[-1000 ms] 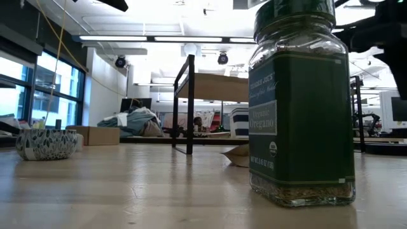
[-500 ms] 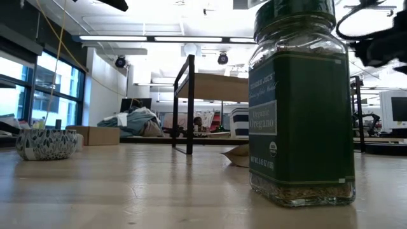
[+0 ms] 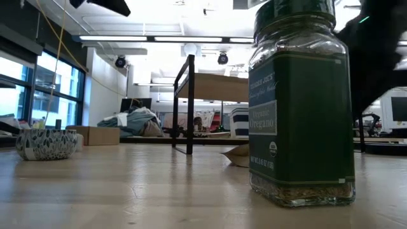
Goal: Shelf spices
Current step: Adjust the orange spice pack
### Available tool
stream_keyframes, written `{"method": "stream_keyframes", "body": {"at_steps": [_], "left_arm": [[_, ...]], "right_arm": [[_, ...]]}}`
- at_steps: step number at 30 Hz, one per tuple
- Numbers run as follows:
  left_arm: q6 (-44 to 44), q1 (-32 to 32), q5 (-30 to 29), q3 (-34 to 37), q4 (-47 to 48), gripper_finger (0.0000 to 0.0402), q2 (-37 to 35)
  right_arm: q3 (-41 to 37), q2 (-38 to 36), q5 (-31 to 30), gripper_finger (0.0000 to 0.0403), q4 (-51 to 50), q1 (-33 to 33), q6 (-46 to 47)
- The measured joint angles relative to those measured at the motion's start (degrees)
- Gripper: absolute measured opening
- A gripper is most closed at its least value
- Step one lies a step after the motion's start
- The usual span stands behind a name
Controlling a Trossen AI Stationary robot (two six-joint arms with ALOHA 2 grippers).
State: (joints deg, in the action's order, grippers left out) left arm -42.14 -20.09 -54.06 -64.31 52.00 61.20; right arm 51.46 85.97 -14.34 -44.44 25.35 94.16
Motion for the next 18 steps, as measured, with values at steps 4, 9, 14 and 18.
{"method": "stream_keyframes", "body": {"at_steps": [4,9,14,18], "left_arm": [[-1.87,-0.40,2.58,3.02,-4.40,0.0000,-0.03],[-2.54,-1.36,5.23,3.67,-5.31,0.0000,0.50],[-4.52,-2.44,5.14,3.69,-5.34,0.0000,0.49],[-4.80,-3.18,5.09,3.69,-5.52,0.0000,0.51]], "right_arm": [[-0.36,3.52,-1.55,0.0000,7.75,-6.43,-8.57],[-0.36,7.88,2.76,0.0000,19.89,-12.54,-20.61],[-0.34,11.96,4.55,0.0000,24.13,-14.60,-23.68],[-0.34,13.81,3.68,0.0000,24.27,-14.88,-23.68]]}}
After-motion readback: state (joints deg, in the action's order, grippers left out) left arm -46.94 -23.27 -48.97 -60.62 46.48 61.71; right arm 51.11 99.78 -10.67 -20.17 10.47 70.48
